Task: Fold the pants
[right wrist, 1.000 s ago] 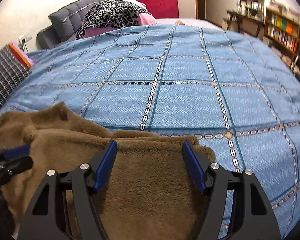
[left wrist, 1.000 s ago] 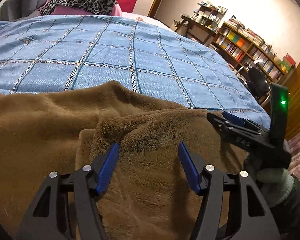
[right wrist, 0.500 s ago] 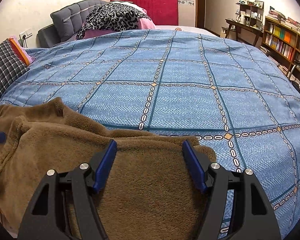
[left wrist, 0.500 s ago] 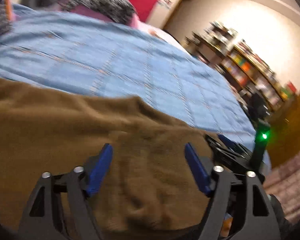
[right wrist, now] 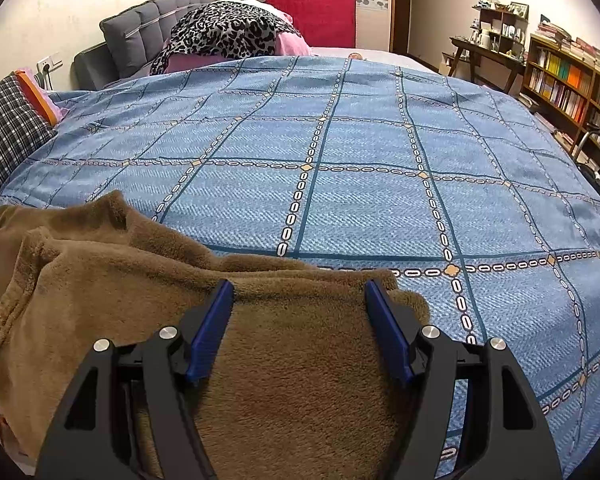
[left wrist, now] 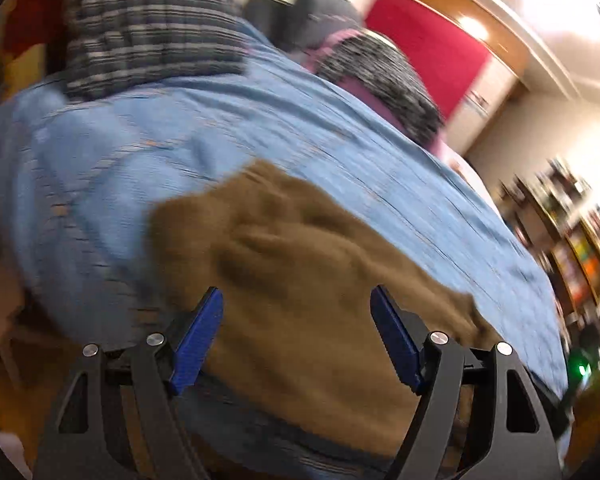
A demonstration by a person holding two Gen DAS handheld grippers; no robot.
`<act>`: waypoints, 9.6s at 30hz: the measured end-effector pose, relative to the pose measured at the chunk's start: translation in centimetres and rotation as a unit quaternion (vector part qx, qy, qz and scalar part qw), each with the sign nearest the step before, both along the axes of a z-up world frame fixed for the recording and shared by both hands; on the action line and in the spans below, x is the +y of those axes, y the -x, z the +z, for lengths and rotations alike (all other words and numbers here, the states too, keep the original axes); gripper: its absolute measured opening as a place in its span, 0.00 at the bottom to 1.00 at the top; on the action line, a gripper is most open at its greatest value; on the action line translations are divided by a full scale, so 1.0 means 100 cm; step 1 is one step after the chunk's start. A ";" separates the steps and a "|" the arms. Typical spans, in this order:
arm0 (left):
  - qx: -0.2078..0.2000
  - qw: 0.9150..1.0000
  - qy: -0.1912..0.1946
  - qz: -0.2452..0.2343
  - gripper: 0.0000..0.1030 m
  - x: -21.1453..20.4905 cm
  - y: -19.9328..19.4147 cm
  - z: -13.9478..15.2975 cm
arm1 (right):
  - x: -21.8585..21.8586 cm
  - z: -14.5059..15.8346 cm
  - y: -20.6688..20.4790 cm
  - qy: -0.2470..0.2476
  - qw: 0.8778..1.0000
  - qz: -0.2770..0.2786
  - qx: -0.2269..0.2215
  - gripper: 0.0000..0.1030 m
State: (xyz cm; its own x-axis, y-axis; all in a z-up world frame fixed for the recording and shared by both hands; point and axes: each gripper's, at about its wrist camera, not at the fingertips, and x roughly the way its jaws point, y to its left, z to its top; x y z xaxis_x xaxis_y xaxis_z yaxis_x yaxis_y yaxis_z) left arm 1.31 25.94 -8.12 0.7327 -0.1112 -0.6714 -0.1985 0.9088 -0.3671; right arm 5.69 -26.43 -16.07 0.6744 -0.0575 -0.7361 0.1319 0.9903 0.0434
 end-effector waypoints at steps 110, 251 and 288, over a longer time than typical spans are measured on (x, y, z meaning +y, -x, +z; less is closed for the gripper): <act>-0.005 0.922 -0.018 -0.388 0.58 -0.285 -0.012 0.038 | 0.008 0.046 0.103 -0.211 0.972 0.089 -0.049 0.40; -0.004 0.880 -0.124 -0.458 0.72 -0.329 0.019 -0.010 | -0.008 0.003 0.163 -0.050 0.998 0.039 -0.018 0.52; 0.062 0.921 -0.046 -0.383 0.80 -0.287 -0.118 0.004 | -0.035 0.045 0.162 -0.145 0.988 0.020 -0.057 0.69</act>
State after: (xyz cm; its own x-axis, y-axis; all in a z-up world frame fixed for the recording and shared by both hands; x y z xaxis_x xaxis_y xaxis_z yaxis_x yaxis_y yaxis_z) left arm 13.08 -2.72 -7.71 0.3796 -0.5018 -0.7773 0.4774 0.8259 -0.3001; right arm -10.51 -29.97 -11.52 0.7507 0.1727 -0.6376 0.0709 0.9386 0.3377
